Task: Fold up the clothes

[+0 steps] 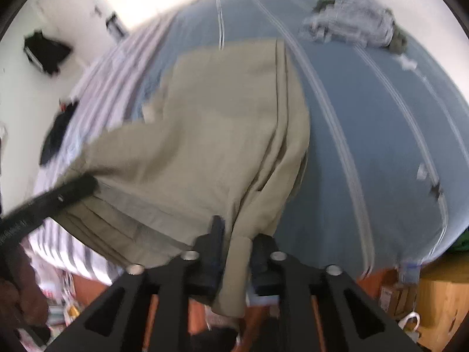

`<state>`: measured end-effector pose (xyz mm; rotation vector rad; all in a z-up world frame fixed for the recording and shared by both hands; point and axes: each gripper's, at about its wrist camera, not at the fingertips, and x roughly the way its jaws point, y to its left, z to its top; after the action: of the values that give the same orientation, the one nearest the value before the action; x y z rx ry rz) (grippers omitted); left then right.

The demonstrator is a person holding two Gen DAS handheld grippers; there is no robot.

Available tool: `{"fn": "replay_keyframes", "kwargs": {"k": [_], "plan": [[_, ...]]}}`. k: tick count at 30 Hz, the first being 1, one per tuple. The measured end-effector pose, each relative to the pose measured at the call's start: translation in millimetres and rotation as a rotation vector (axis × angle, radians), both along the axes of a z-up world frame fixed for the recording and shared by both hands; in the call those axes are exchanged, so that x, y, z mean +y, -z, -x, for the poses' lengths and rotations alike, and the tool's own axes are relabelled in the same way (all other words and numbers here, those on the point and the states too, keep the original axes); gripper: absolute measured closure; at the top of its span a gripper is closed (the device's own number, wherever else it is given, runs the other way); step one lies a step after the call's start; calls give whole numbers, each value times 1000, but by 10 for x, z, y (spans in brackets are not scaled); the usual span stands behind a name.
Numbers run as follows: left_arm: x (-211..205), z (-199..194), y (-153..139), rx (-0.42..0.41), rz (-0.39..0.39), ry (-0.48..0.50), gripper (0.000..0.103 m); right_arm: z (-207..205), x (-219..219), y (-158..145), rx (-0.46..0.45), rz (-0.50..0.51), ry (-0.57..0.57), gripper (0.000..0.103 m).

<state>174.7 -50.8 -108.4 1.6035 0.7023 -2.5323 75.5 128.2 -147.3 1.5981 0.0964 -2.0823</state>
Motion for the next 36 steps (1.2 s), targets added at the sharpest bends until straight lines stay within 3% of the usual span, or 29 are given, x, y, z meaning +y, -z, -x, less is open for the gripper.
{"fn": "replay_keyframes", "kwargs": {"k": [4,8,9,18,26,32,34,36], "plan": [[14,-329,437,-121,-6,-18,87,-243,104,458,-115,-31,23,68],[8,-500,679,-168,33,-5,82,-376,228,661,-112,-79,57,61],[3,-522,715,-177,45,-3,78,-382,258,689,-111,-77,69,54],[-52,-600,881,-149,89,36,59,-355,275,967,-168,63,140,51],[-82,-535,1013,-127,66,83,56,-497,259,1190,-253,170,183,33],[-80,-533,1030,-116,46,95,56,-503,280,1170,-242,192,210,38],[-54,-531,1005,-112,50,106,56,-514,303,1096,-230,191,205,57],[-20,-527,983,-108,45,116,56,-510,336,1052,-228,199,204,67]]}}
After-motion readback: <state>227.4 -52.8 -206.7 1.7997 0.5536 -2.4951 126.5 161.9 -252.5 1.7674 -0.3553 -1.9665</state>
